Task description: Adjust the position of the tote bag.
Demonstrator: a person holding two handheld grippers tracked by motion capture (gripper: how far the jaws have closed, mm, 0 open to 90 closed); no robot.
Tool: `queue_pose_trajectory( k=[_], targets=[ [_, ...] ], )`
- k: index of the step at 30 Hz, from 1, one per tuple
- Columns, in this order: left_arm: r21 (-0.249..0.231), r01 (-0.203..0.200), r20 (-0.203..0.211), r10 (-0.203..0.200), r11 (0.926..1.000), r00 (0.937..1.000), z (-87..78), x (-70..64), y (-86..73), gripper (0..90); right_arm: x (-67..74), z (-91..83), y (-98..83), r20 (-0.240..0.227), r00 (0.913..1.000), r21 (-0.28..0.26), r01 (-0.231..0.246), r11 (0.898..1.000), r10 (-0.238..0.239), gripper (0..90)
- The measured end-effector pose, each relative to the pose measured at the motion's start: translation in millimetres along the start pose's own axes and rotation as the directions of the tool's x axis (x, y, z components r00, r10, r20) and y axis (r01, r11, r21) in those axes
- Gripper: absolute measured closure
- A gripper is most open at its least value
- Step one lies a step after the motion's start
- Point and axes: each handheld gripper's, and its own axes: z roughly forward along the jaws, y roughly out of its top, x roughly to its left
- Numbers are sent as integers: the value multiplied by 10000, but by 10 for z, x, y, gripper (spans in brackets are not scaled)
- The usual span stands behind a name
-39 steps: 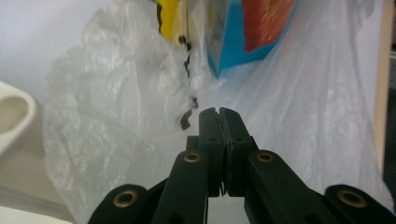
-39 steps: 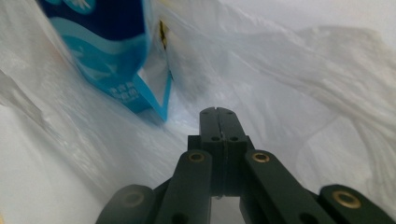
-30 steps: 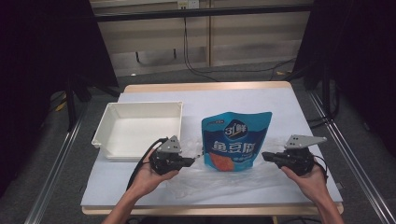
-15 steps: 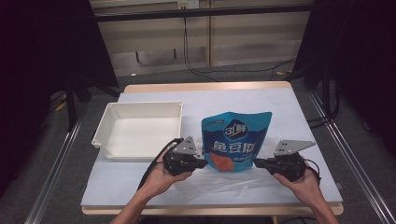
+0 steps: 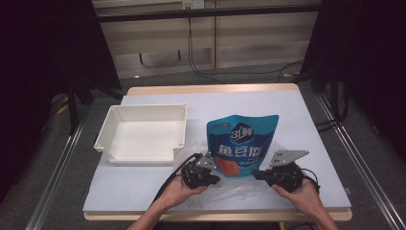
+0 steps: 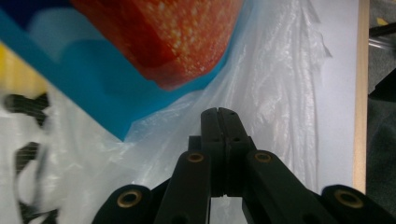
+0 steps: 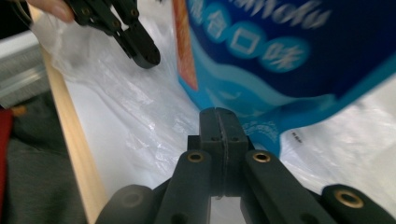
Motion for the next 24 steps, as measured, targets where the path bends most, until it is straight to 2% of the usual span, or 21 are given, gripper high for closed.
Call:
queue_pose_trajectory(
  k=[4, 6, 7, 9, 11, 12, 13, 14, 16, 17, 18, 20, 22, 24],
  targets=[
    [152, -45, -71, 46, 9999, 10000, 11, 0, 3, 900, 23, 134, -13, 15, 10000, 257, 60, 9997, -60, 900],
    [173, -57, 43, 56, 9998, 10000, 28, -4, -2, 900, 33, 206, -17, -28, 9999, 388, 120, 9992, -119, 900],
    [190, -64, -49, 65, 9998, 10000, 38, -10, -4, 900, 41, 236, -20, -58, 9999, 472, 164, 9987, -161, 900],
    [123, -61, -31, 62, 9999, 10000, 46, -15, -6, 900, 63, 287, -29, 53, 9997, 644, 241, 9976, -245, 900],
    [155, -24, 69, 23, 9999, 10000, 41, -9, -4, 900, 72, 332, -43, 162, 9997, 694, 173, 9974, -185, 900],
    [145, -10, -4, 10, 9999, 10000, 40, -10, -1, 900, 84, 379, -64, 60, 9999, 769, 126, 9970, -131, 900],
    [68, 39, 94, -39, 10000, 9999, 35, -9, 3, 900, 107, 429, -82, 2, 9995, 1113, 305, 9933, -307, 900],
    [27, 47, 115, -47, 10000, 9999, 33, -10, 6, 900, 143, 428, -91, 23, 9995, 1147, 310, 9929, -315, 900],
    [-52, 127, 121, -127, 9999, 9998, 34, -12, 12, 900, 164, 409, -98, -271, 9988, 1215, 429, 9917, -399, 900],
    [-242, 205, 86, -203, 9995, 9998, 45, -10, 12, 900, 175, 398, -120, -481, 9981, 1155, 432, 9924, -379, 900],
    [-139, 228, 128, -227, 9996, 9997, 39, -4, 16, 900, 184, 374, -147, -767, 9966, 1150, 381, 9926, -294, 900],
    [-282, 241, 96, -238, 9993, 9997, 44, -9, 15, 900, 210, 338, -180, -967, 9949, 1180, 404, 9922, -290, 900],
    [-328, 286, 113, -283, 9991, 9995, 21, -5, 22, 900, 238, 317, -203, -1197, 9918, 1143, 594, 9917, -456, 900],
    [-494, 325, 207, -315, 9983, 9993, -5, 10, 28, 900, 260, 288, -221, -1202, 9902, 1215, 854, 9889, -708, 900]
  ],
)
